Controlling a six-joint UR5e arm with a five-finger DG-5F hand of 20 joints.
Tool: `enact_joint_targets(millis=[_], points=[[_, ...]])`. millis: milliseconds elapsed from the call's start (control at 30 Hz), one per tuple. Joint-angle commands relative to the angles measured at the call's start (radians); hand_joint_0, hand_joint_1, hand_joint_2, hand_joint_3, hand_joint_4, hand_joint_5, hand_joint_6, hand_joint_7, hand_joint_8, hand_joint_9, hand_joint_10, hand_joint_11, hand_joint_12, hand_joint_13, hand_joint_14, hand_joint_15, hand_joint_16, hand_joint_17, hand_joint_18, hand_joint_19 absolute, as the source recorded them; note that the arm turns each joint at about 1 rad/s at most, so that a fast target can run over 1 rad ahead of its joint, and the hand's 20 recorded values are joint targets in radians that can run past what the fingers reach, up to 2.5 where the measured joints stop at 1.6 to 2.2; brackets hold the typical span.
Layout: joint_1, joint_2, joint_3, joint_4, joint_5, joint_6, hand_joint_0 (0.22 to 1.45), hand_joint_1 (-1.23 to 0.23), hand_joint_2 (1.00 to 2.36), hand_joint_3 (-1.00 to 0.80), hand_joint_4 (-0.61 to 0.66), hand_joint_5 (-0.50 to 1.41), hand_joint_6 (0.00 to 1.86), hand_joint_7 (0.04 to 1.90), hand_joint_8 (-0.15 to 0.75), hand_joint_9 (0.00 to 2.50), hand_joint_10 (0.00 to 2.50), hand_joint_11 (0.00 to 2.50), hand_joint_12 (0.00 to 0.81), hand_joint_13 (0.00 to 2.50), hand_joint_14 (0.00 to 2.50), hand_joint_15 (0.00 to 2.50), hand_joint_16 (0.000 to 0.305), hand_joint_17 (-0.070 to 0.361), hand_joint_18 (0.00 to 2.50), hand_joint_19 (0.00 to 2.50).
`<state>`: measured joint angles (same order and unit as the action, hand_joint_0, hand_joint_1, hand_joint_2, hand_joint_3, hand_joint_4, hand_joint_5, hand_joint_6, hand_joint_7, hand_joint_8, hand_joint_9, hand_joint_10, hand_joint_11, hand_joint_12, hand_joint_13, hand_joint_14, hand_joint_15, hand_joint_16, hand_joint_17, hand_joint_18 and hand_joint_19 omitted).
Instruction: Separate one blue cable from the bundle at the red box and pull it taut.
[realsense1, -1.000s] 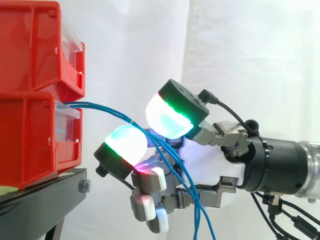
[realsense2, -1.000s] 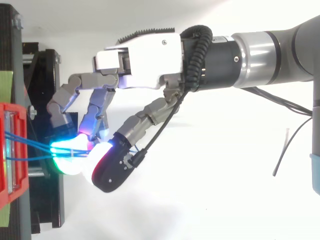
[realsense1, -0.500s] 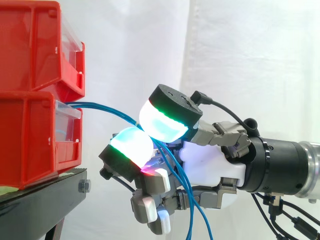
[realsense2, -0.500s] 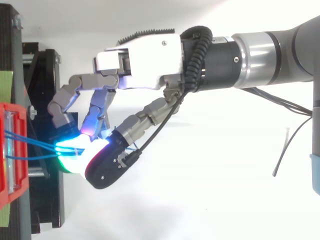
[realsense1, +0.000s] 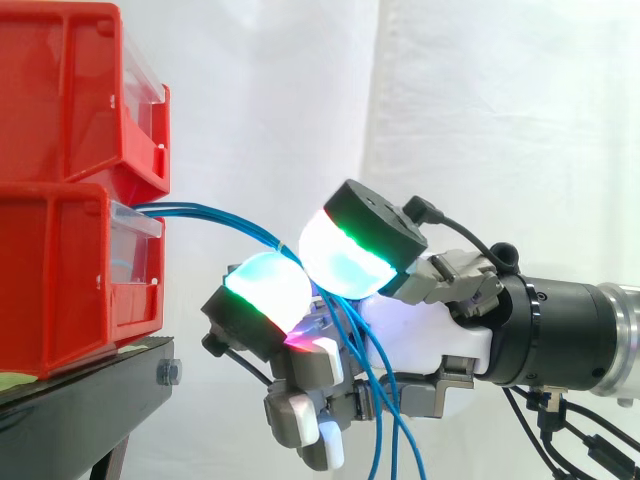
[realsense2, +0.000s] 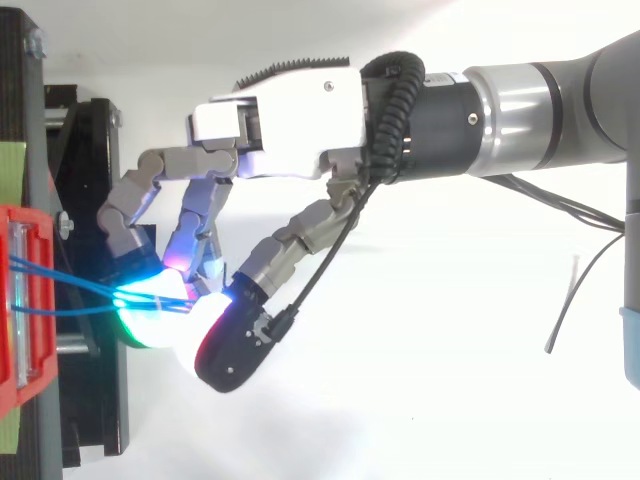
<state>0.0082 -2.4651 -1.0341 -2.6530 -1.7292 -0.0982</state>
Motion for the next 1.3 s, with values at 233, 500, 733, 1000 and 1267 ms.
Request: enact_joint_targets(millis=[233, 500, 733, 1000, 1267], points=[[0.001, 0.0, 0.0, -0.002, -0.001, 0.0, 0.51, -0.9, 1.0, -0.5, 0.04, -0.18, 0.9, 1.01, 0.31, 1.14, 0.02, 1.0, 0.382, 1.04, 0.03, 0.76, 0.052, 0.117, 0.94, 0.85], [-0.001, 0.002, 0.002, -0.002, -0.001, 0.0, 0.48, -0.74, 1.0, -0.5, 0.07, -0.17, 0.87, 0.99, 0.323, 1.15, 0.02, 1.0, 0.398, 1.03, 0.03, 0.75, 0.056, 0.125, 0.95, 0.86], [0.001, 0.0, 0.002, -0.004, -0.001, 0.0, 0.47, -0.62, 1.0, -0.5, 0.08, -0.17, 0.86, 1.01, 0.331, 1.15, 0.02, 0.97, 0.412, 1.04, 0.03, 0.76, 0.057, 0.129, 0.95, 0.87], [0.001, 0.0, 0.003, -0.005, -0.001, -0.002, 0.61, -0.51, 1.0, -0.5, 0.04, -0.16, 0.86, 1.12, 0.297, 1.16, 0.03, 0.99, 0.373, 1.01, 0.03, 0.78, 0.05, 0.113, 0.86, 0.91], [-0.001, 0.0, 0.003, -0.008, -0.006, 0.0, 0.62, -0.69, 1.01, -0.4, 0.05, -0.17, 0.87, 1.12, 0.3, 1.1, 0.03, 0.98, 0.377, 0.98, 0.03, 0.77, 0.051, 0.116, 0.82, 0.9]])
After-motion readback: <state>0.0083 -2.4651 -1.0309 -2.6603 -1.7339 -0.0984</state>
